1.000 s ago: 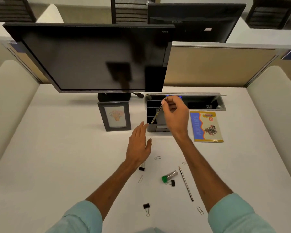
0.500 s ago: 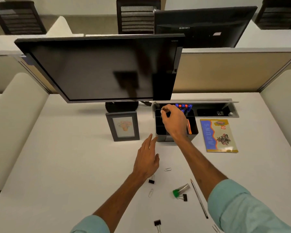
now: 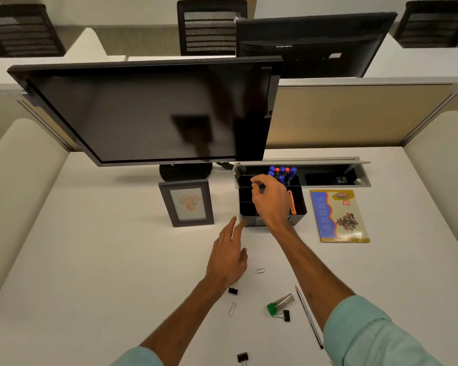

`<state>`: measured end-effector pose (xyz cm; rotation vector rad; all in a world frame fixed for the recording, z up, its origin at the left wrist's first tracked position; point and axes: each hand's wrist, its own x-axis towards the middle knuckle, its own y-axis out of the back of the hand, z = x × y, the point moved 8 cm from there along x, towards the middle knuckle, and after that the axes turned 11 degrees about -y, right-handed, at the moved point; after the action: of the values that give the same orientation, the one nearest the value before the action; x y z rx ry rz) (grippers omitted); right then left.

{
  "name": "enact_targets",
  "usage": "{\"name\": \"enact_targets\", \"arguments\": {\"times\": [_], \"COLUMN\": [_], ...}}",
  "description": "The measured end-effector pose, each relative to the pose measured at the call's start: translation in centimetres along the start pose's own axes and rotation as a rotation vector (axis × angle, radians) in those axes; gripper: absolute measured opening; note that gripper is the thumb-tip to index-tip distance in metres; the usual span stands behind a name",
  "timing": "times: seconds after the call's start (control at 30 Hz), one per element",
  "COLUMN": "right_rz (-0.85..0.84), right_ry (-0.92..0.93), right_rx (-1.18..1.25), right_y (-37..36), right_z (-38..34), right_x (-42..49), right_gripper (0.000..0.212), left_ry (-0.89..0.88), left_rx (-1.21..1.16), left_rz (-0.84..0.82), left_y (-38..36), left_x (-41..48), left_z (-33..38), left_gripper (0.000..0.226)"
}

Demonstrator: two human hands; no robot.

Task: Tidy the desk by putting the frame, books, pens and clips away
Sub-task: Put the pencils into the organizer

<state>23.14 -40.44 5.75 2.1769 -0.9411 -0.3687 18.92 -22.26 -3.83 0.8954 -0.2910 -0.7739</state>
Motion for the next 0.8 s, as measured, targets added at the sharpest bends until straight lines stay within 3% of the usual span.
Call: {"name": "enact_targets", "arguments": {"times": [0.27,0.43,0.57,0.8], "right_rz": [0.058,0.056,0.050,-0.041], "right_ry": [-0.101,-0.199,-0.353,-0.465], "right_rx": [0.169,0.210,0.198,0.141], "right_y": [3.6,6.6,8.8,12.1], "right_z": [4.1,9.8,15.8,21.8], "right_x": [-3.8,-8.0,-11.4,-15.3], "right_gripper": [0.019,0.014,0.012,0.016], "left_ry": [0.004,-0.044,-0.097,-0.061], "left_rx": [0.024,0.090,0.078,0.070], "left_rz": [0.041,0.109,-0.002,-0.316], "left_y": [0.1,-0.8,-4.4,-12.6], "left_x": [-1.0,-2.2,-3.3,-6.3], "left_z": [1.2,4.2,8.0,13.8], "left_gripper": [0.071,0.050,0.028,0.040]}}
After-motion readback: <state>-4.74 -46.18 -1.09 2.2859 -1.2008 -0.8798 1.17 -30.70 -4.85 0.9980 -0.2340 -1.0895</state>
